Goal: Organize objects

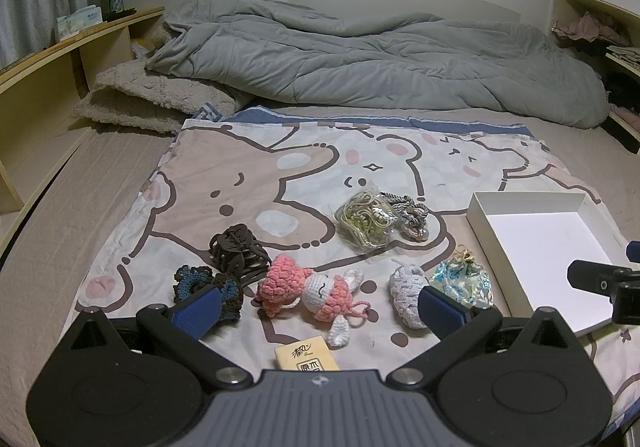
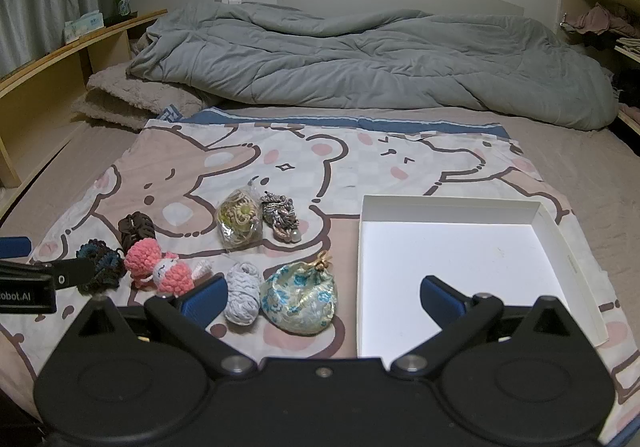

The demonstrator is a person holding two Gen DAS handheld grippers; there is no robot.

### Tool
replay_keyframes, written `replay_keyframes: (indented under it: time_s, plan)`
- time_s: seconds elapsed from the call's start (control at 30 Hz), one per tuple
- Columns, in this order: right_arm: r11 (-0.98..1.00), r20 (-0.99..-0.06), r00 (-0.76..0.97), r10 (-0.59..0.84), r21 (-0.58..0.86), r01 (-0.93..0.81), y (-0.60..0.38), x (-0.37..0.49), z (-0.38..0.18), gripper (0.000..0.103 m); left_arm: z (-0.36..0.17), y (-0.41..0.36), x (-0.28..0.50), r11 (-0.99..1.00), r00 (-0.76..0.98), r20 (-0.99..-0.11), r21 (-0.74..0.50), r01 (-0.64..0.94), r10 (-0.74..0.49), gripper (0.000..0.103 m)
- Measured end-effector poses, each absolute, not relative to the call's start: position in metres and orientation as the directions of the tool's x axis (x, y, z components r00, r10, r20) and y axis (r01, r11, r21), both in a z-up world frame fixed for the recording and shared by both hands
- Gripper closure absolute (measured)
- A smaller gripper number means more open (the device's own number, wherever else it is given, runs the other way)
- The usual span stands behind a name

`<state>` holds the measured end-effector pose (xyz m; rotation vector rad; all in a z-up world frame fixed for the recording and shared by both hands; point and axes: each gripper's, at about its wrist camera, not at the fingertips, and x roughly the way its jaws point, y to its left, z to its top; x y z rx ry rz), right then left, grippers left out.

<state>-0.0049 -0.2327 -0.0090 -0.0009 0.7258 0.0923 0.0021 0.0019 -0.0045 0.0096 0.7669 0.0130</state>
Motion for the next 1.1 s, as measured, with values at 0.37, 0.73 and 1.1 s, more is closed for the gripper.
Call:
replay_keyframes:
  time_s: [0.37,0.73,1.1]
  plan:
    - [0.996,-0.665,0.742,0.084,0.031,-0.085,-0.2345,-0.0041,-0.0101,0.000,-0.0045,0.0008,0.0020,1.000,0.720,-0.694,0.016,-0.007,0.016,0.000]
    - [0.996,-0.665,0.742,0.082,0.029,-0.084,-0.2343,-0.0051,-0.0108,0.000,-0.0044,0.0009,0.0020,1.000,0.720,-0.694,0.016,-0.005,0.015,0.000]
    - [0.996,-0.666,0.741,0.082,0.028,-0.085,-0.2348,-0.0048,-0.0109,0.000,-0.0044,0.0006,0.0021,1.000,0.720,-0.694,0.016,-0.004,0.014,0.000]
